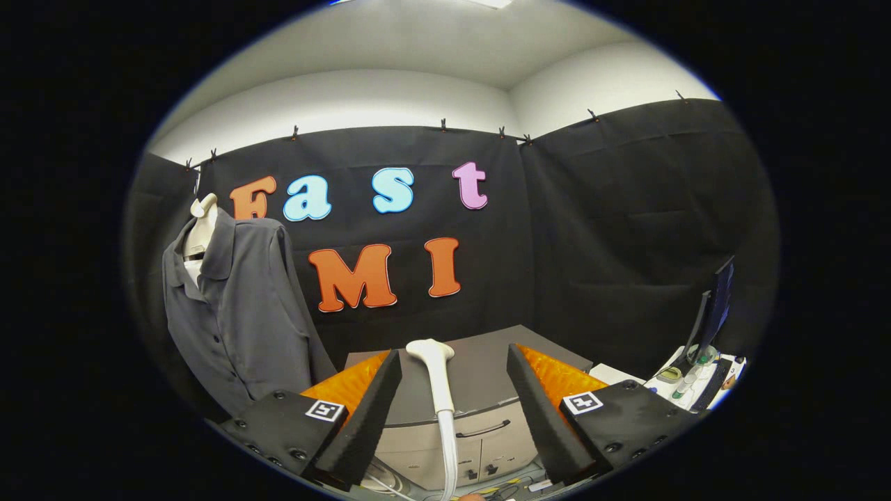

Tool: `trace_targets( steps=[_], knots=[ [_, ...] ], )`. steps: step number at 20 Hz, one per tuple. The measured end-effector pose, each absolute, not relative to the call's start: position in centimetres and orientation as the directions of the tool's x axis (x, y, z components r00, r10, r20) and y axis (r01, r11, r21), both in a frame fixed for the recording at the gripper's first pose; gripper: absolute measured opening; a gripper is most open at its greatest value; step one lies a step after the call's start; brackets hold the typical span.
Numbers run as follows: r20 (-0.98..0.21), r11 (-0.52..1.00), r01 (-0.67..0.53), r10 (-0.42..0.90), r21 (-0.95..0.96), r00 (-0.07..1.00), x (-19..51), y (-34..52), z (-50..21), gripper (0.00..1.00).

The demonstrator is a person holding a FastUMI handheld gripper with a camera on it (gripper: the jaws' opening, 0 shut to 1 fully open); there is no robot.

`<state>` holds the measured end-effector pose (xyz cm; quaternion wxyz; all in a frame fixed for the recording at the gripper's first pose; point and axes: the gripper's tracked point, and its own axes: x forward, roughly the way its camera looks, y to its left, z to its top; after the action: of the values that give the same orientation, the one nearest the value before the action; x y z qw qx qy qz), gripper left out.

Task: Iron the clothes twice with a garment steamer, once on the left side and once on the right side.

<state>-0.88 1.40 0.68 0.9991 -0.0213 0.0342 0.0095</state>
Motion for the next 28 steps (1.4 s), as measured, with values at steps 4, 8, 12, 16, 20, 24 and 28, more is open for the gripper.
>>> trace_targets(
  steps=[4,8,12,16,20,24,28],
  knots=[
    [-0.084,0.997,-0.047,0.042,-0.054,0.996,0.0,1.4,0.3,0.98],
    [-0.108,0.996,-0.067,0.061,-0.055,0.992,0.8,1.3,-0.4,0.98],
    [-0.135,0.994,-0.090,0.081,-0.061,0.988,2.1,1.2,-1.0,0.98],
    [-0.192,0.990,-0.116,0.099,-0.076,0.976,3.6,1.8,-2.4,0.98],
    [-0.277,0.986,-0.147,0.118,-0.084,0.954,6.8,2.9,-4.8,0.98],
    [-0.352,0.984,-0.159,0.120,-0.084,0.928,10.8,4.0,-7.5,0.98],
    [-0.430,0.980,-0.178,0.123,-0.089,0.894,15.5,5.0,-10.0,0.99]
  ],
)
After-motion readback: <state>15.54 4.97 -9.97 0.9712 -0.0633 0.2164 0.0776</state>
